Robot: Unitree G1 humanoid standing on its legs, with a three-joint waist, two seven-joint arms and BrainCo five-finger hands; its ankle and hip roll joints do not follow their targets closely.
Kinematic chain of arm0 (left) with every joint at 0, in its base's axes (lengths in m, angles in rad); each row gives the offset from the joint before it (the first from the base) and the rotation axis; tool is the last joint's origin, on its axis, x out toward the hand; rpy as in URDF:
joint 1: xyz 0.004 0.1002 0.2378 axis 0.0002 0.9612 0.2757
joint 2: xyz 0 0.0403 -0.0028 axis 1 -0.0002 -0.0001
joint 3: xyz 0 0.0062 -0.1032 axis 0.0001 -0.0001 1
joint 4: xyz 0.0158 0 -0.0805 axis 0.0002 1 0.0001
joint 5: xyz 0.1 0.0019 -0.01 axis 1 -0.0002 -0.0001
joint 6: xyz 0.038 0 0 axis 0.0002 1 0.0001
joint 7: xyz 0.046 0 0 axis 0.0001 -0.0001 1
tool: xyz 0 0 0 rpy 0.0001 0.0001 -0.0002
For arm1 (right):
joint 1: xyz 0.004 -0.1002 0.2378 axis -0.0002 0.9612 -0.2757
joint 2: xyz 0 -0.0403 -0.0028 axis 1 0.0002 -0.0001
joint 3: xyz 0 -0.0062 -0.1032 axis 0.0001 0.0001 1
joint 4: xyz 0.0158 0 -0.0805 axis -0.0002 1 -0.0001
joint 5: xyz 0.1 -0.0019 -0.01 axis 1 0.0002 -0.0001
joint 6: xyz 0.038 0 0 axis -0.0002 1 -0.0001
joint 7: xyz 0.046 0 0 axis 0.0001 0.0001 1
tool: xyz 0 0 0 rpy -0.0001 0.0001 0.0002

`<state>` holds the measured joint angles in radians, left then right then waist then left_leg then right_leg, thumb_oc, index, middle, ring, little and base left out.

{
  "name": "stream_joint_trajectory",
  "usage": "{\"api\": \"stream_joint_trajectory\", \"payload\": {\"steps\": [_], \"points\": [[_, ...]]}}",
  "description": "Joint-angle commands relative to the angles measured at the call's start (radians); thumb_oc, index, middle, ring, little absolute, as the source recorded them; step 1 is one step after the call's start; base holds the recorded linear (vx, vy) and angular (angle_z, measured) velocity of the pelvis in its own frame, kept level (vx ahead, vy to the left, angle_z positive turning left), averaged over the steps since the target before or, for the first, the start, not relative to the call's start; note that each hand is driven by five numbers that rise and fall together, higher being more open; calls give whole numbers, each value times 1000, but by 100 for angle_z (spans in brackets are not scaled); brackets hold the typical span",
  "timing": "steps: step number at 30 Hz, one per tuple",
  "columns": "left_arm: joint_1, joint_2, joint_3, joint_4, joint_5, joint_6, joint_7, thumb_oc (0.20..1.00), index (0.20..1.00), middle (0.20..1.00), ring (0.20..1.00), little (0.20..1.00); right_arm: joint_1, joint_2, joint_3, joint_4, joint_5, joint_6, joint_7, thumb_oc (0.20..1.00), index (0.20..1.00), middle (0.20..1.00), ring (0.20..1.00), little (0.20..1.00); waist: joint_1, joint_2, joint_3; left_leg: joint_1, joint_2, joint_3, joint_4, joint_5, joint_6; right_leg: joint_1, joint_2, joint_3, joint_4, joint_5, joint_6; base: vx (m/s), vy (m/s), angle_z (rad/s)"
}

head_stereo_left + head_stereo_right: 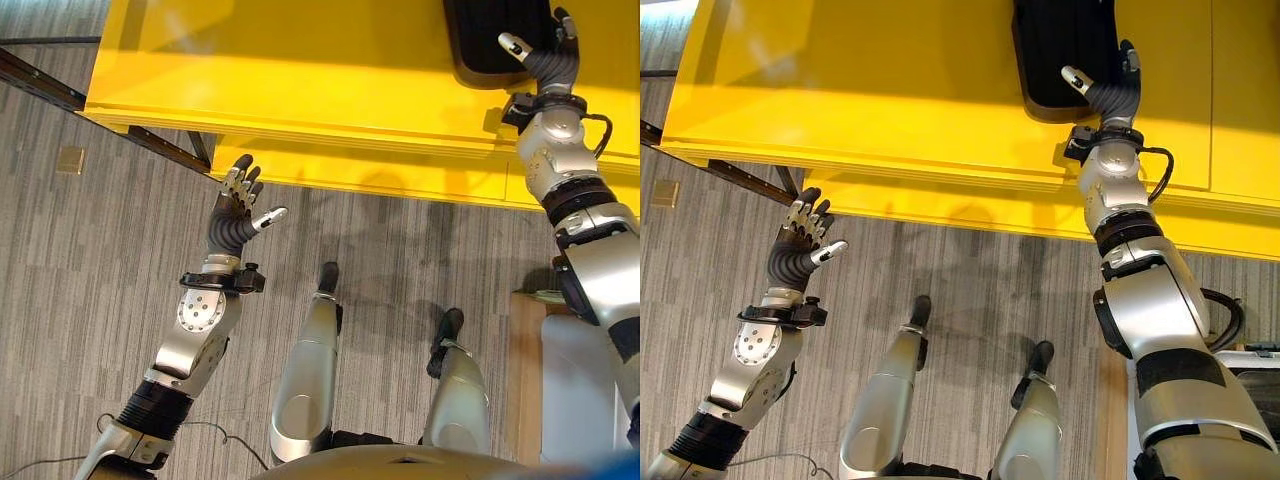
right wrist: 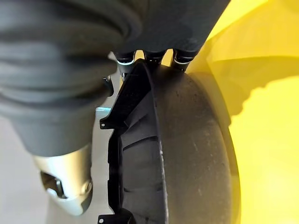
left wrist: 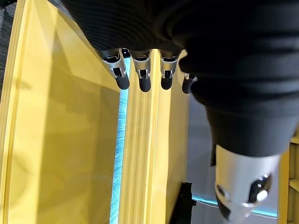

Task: Move parts from the plastic box to the shelf.

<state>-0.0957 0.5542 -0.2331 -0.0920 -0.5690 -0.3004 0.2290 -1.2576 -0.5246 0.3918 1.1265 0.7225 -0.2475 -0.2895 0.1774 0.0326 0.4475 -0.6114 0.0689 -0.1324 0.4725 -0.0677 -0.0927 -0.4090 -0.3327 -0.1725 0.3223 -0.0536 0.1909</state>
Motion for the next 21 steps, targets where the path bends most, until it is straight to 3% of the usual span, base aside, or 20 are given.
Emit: {"api": "stream_joint_trajectory", "payload": {"steps": [1, 7, 9, 10, 17, 18, 20, 21], "points": [[-25, 14, 32, -48, 19, -62, 11, 1000, 1000, 1000, 1000, 1000, 4, 83, 19, -36, 30, 24, 36, 1000, 1000, 1000, 1000, 1000, 35, -11, 52, -89, 23, 7, 12, 29, -8, 154, 27, -13, 50, -139, -65, 0, 0, 0], [-30, 16, 27, -46, 22, -64, 11, 1000, 1000, 1000, 1000, 1000, 10, 106, 27, -40, 34, 25, 42, 1000, 1000, 1000, 1000, 1000, 36, -13, 52, -90, 23, 5, 15, 28, -7, 156, 30, -12, 46, -139, -66, 14, -6, 0], [-26, 16, 33, -46, 24, -65, 13, 1000, 1000, 1000, 1000, 1000, 15, 119, 32, -56, 32, 24, 44, 1000, 1000, 1000, 1000, 1000, 36, -19, 47, -82, 24, 5, 24, -2, -13, 166, 30, -8, 50, -160, -65, 43, -19, 1], [-26, 16, 33, -47, 24, -65, 13, 1000, 1000, 1000, 1000, 1000, 15, 119, 31, -56, 32, 24, 43, 1000, 1000, 1000, 1000, 1000, 37, -14, 50, -90, 22, 6, 17, 26, -6, 157, 29, -12, 47, -140, -65, -69, 38, 2], [-21, 13, 35, -50, 24, -64, 14, 1000, 1000, 1000, 1000, 1000, 20, 138, 29, -75, 39, 19, 41, 1000, 1000, 1000, 1000, 1000, 40, -17, 49, -92, 21, 3, 18, 26, -6, 160, 32, -12, 44, -140, -66, 1, 0, 0], [-21, 13, 35, -49, 24, -64, 14, 1000, 1000, 1000, 1000, 1000, 21, 138, 30, -75, 39, 20, 42, 1000, 1000, 1000, 1000, 1000, 39, -22, 46, -84, 22, 2, 24, -1, -12, 169, 33, -8, 46, -160, -65, 76, -36, 0], [-21, 12, 34, -47, 24, -64, 15, 1000, 1000, 1000, 1000, 1000, 22, 143, 25, -76, 40, 18, 40, 1000, 1000, 1000, 1000, 1000, 39, -23, 47, -84, 22, 2, 24, -2, -12, 170, 34, -9, 44, -158, -65, 1, 3, 0], [-22, 13, 35, -46, 25, -64, 15, 1000, 1000, 1000, 1000, 1000, 24, 144, 25, -79, 41, 17, 40, 1000, 1000, 1000, 1000, 1000, 41, -20, 50, -91, 21, 3, 18, 25, -5, 162, 33, -13, 41, -138, -66, -70, 28, -1]]}}
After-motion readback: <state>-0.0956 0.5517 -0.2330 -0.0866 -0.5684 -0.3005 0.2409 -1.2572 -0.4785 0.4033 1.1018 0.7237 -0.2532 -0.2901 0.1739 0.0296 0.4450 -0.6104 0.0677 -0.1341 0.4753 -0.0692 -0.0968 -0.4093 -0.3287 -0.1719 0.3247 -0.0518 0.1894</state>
